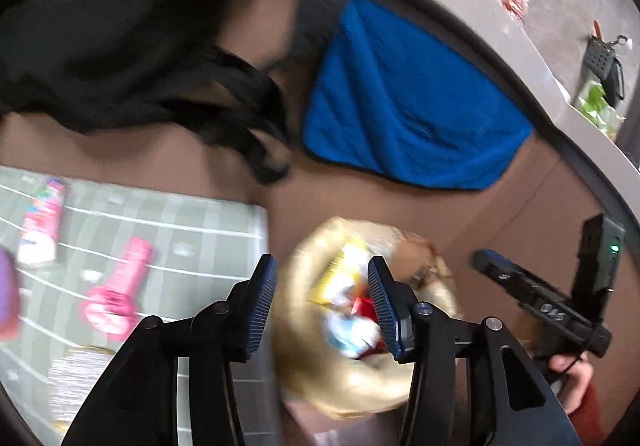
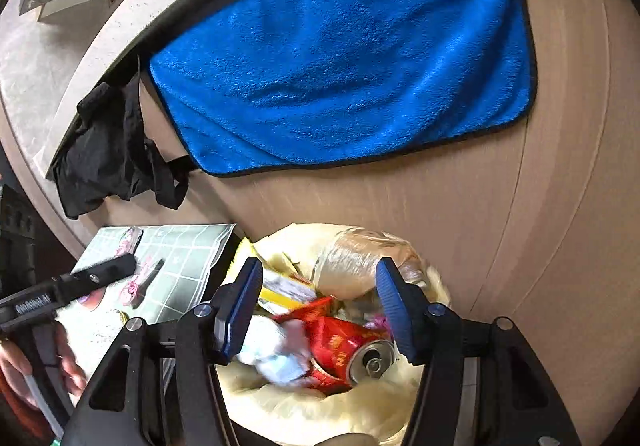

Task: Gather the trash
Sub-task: 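Reach the left tool to the purple sponge and close on it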

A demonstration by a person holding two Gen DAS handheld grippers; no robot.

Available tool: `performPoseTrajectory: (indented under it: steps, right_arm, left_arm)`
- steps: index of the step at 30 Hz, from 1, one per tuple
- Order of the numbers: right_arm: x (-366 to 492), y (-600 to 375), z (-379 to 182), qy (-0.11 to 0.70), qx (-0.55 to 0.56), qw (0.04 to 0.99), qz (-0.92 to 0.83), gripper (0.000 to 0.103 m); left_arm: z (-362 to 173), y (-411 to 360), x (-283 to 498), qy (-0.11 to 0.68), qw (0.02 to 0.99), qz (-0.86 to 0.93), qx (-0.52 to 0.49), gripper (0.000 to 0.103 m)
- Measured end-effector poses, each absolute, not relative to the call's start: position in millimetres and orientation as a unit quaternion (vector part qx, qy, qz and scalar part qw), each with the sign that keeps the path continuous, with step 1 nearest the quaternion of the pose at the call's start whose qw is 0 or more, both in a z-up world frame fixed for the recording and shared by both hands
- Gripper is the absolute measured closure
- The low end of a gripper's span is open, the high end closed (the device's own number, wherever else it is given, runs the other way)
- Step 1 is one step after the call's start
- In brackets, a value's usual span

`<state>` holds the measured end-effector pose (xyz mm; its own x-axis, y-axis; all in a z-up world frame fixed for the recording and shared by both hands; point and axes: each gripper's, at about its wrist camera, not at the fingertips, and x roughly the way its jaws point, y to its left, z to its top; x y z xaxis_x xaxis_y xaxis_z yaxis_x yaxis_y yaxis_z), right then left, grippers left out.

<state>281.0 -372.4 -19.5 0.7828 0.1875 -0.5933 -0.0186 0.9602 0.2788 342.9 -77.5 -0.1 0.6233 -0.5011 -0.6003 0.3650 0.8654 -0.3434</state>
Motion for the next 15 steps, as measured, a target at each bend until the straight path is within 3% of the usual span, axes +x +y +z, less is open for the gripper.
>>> performPoseTrajectory:
  steps: [9, 15]
  right_arm:
    - [258, -309, 21, 0.258, 0.088, 0.958, 0.093, 0.047]
    - [267, -228, 20, 0.274, 0.046, 0.947, 0.158, 0.047]
  left_arm:
    - [44, 42, 305, 0.298, 0.942, -0.132, -0.076, 0.055]
    - [57, 125, 277, 0.274, 0.955, -0.073, -0.090, 0.055]
